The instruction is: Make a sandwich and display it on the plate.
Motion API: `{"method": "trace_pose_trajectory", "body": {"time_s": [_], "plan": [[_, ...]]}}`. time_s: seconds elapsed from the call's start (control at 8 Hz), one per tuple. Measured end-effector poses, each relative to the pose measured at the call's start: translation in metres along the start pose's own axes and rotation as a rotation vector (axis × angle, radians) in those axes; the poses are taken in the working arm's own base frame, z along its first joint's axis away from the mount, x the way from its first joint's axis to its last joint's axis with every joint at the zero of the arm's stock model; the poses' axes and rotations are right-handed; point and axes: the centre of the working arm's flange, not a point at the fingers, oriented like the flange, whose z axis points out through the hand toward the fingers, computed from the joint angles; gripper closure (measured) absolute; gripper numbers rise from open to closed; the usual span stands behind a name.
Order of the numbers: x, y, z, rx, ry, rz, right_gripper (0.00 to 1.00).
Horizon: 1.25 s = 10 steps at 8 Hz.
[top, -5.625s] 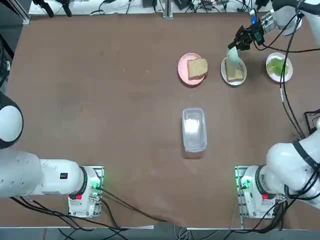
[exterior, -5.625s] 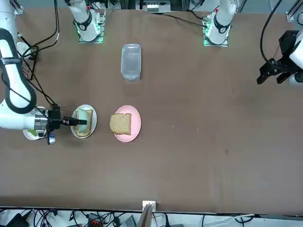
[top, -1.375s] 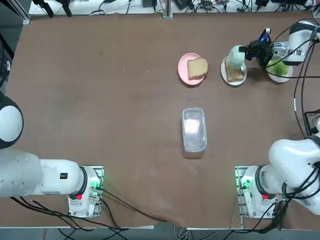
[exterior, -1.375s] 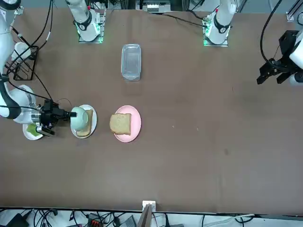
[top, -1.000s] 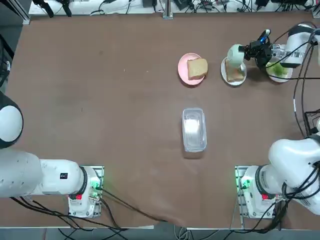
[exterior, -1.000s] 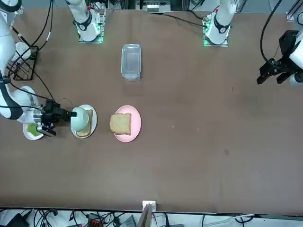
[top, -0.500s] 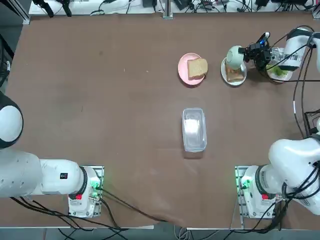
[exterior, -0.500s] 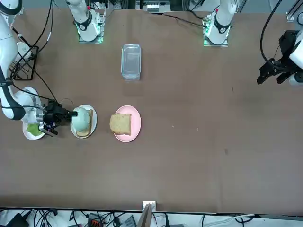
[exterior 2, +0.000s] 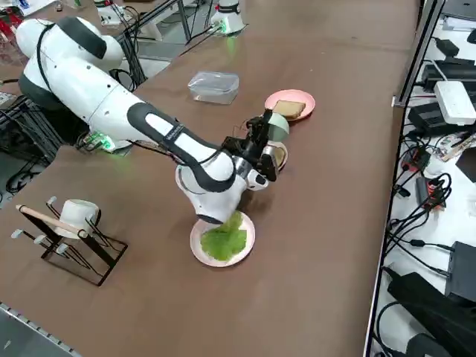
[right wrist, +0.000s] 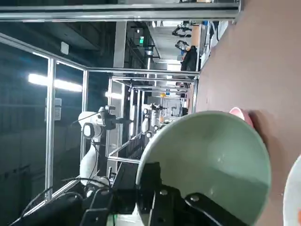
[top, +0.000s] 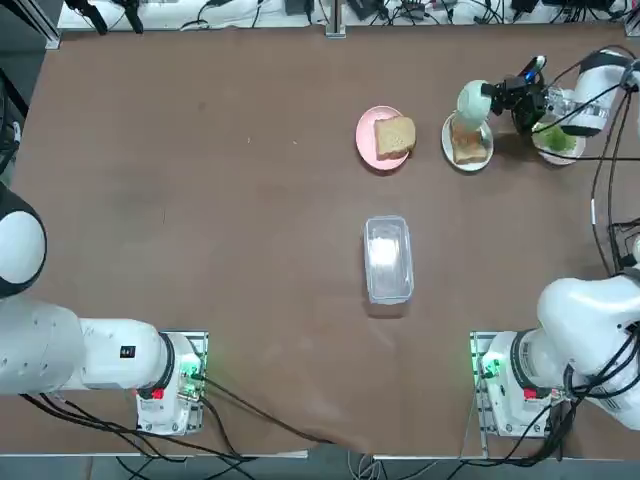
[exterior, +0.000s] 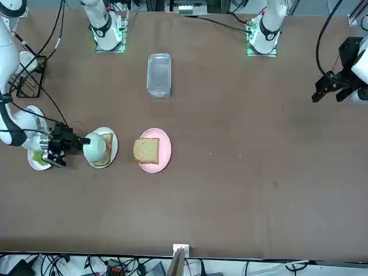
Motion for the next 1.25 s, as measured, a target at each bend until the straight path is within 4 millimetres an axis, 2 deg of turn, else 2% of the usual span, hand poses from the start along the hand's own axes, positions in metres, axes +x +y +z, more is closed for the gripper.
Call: {"method": "trace_pose_trajectory", "body": {"time_s": [0.25, 0.5, 0.75, 1.25], "plan": [[0.028, -0.039, -0.022, -0.102, 0.017, -0.060, 0.95], [0.054, -0.070, -0.051, -0.321, -0.013, -0.156, 0.95], [0.079, -0.100, -0.069, -0.503, -0.037, -0.237, 0.95], [0.113, -0.125, -0.081, -0.962, -0.159, -0.297, 0.95]]}}
